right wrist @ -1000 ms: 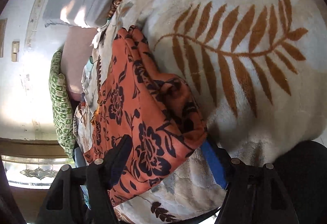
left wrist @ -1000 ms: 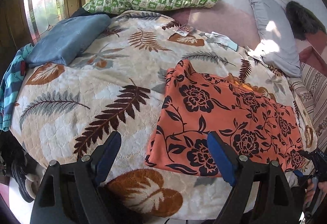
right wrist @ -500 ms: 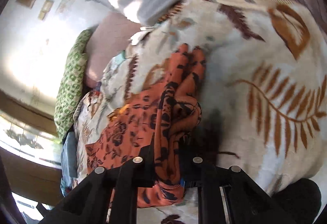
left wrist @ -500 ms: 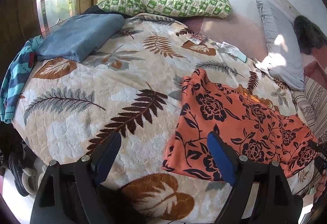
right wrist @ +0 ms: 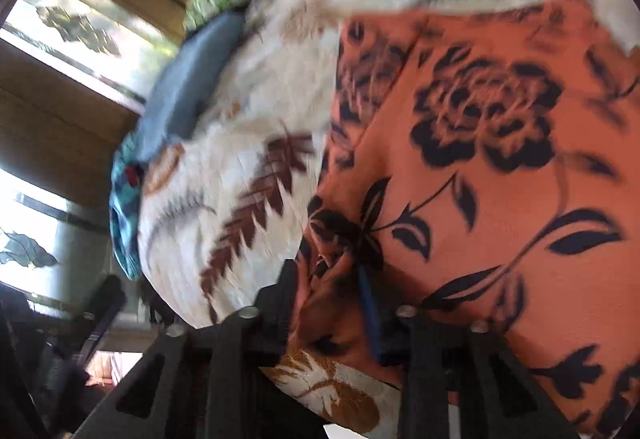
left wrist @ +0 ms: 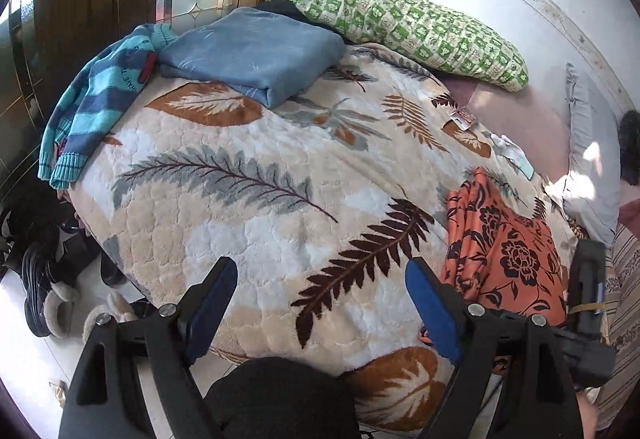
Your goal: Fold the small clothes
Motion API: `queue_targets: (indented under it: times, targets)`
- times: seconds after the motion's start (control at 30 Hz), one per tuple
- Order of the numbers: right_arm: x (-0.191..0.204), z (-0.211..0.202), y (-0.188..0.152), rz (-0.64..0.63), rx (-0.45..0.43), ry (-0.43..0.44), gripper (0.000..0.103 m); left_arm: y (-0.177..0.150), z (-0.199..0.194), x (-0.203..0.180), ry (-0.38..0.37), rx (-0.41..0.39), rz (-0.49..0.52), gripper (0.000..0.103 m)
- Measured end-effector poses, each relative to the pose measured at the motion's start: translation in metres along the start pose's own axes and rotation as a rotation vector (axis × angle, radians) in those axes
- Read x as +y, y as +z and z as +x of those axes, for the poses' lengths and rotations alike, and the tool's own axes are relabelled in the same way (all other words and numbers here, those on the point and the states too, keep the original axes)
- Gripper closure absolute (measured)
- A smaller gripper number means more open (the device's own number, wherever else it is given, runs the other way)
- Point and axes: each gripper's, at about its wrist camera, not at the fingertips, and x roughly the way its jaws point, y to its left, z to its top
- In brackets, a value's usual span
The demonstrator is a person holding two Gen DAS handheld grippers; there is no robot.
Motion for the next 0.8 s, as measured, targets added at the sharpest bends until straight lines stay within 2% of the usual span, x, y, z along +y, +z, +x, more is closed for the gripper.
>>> queue_targets:
  times: [0.03,0.07,0.17,0.27,0.43,0.6,0.73,0.8]
  targets:
    - [0.002,-0.003,-0.007,-0.013,-0.061,0.014,0.041,0.000,-0.002,0.001,-0.004,-0.006,0.008,0.016]
    - [0.007,-0.012,-0.012,-0.019,-0.099,0.063,0.024,0.000,-0.005,0.000,-0.003,-0.022,0.021,0.016]
    - [0.009,-0.041,-0.015,-0.029,-0.089,0.194,0.023,0.002,-0.004,-0.011,-0.017,-0.023,0.045,0.016]
    - [-0.019,-0.084,-0.019,0.024,-0.186,0.192,0.023,0.003,-0.003,-0.035,-0.095,-0.006,0.076,0.016]
    - [-0.084,-0.136,-0.031,0.190,-0.300,0.182,0.023,-0.016,0.017,-0.082,-0.289,0.134,0.073,0.016]
    - [-0.117,-0.155,-0.035,0.246,-0.304,0.233,0.023,-0.042,0.047,-0.109,-0.424,0.310,-0.009,0.016]
    - [-0.118,-0.148,-0.034,0.225,-0.295,0.267,0.023,-0.055,0.067,-0.112,-0.394,0.375,-0.076,0.016]
    - [-0.118,-0.146,-0.035,0.216,-0.293,0.280,0.023,-0.057,0.071,-0.110,-0.405,0.379,-0.110,0.017]
